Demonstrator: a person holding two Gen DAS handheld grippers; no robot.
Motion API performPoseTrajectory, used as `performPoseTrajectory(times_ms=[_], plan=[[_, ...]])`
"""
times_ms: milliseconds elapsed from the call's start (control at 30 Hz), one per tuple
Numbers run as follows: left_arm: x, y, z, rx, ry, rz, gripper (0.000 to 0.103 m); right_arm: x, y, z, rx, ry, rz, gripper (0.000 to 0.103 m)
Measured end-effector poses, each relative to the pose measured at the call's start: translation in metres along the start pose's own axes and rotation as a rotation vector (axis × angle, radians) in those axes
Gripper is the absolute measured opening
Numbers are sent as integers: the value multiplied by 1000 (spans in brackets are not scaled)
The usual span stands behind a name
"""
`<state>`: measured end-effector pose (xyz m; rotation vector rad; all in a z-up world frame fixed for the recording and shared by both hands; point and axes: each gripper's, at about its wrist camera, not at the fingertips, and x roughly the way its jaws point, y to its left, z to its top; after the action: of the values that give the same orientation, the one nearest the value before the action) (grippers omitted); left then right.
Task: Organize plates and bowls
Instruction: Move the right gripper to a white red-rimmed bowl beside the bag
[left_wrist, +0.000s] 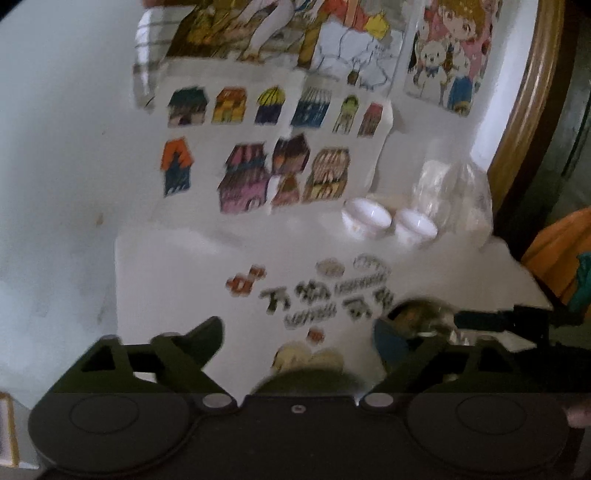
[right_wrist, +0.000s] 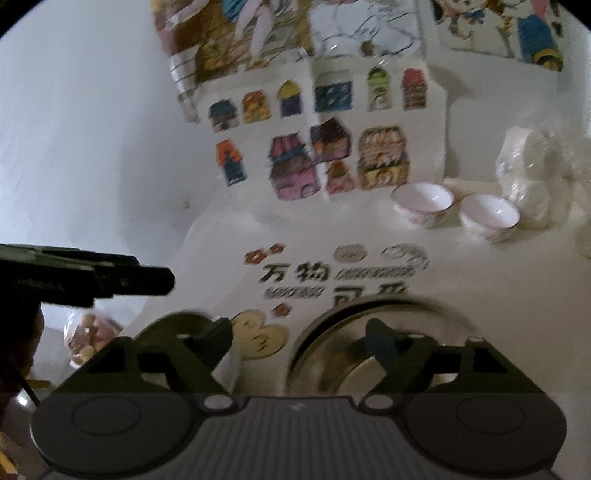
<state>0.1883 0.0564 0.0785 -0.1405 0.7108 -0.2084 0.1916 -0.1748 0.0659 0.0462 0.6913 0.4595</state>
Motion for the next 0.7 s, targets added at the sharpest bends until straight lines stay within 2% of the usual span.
performPoseTrajectory(times_ms=[233,433,567,700], plan=[[30,-25,48,-43,-50,-19,102,-13,-52,24,25,-93,-54,96],[70,-44,76,-50,-18,-12,102,-8,-95,46,37,-123,-81,98],[96,-50,89,-53,4,3,102,10,-114,62,10,-127,-79,99],[128,-55,104,-12,25,29,102,35,-129,76,-9,-113,-62,99]])
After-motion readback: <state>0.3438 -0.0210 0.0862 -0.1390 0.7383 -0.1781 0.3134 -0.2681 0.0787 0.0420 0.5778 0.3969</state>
